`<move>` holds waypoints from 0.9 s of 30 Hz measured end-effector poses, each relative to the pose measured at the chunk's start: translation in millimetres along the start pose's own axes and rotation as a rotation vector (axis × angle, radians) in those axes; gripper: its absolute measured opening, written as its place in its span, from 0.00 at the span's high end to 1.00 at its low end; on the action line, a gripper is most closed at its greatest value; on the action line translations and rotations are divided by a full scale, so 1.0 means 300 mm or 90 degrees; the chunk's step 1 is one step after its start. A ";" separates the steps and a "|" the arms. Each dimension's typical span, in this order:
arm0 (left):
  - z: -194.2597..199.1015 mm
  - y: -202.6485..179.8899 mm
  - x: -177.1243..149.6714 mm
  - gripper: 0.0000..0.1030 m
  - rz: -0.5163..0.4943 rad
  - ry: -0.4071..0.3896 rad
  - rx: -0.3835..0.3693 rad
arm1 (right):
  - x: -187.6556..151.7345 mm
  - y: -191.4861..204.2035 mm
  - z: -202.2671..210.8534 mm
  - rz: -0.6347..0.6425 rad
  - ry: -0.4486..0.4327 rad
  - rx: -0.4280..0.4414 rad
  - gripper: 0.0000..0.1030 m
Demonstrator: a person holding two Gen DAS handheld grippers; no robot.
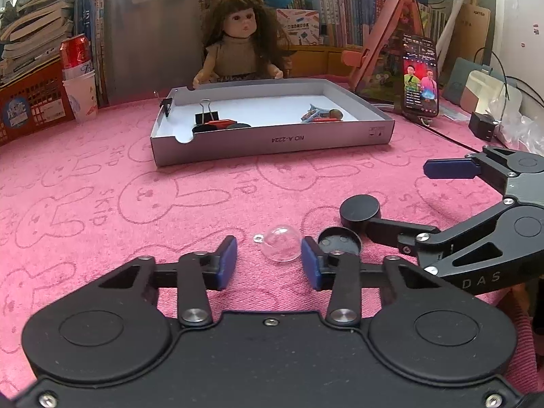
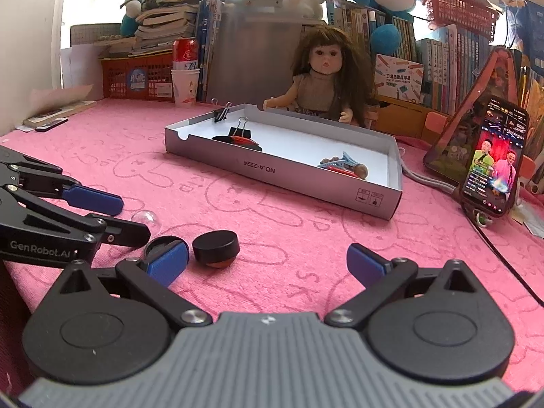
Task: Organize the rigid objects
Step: 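Close the left tool on the clear ball while the right tool lowers around the black lid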
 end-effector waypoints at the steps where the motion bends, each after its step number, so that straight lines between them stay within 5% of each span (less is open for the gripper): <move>1: 0.000 -0.003 0.000 0.65 -0.003 -0.001 0.000 | 0.000 0.003 -0.001 0.002 -0.001 0.000 0.00; 27: -0.006 0.010 0.037 0.76 -0.004 -0.038 0.039 | 0.023 0.071 -0.033 0.030 -0.007 0.029 0.17</move>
Point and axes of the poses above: each gripper's, at about its wrist camera, not at the fingertips, and z roughly against the way its jaws point, y to its left, x to its top, the point moved 6 cm from there along -z, roughly the way its jaws point, and after that the axes turned 7 degrees about -y, right-handed, at the moved point
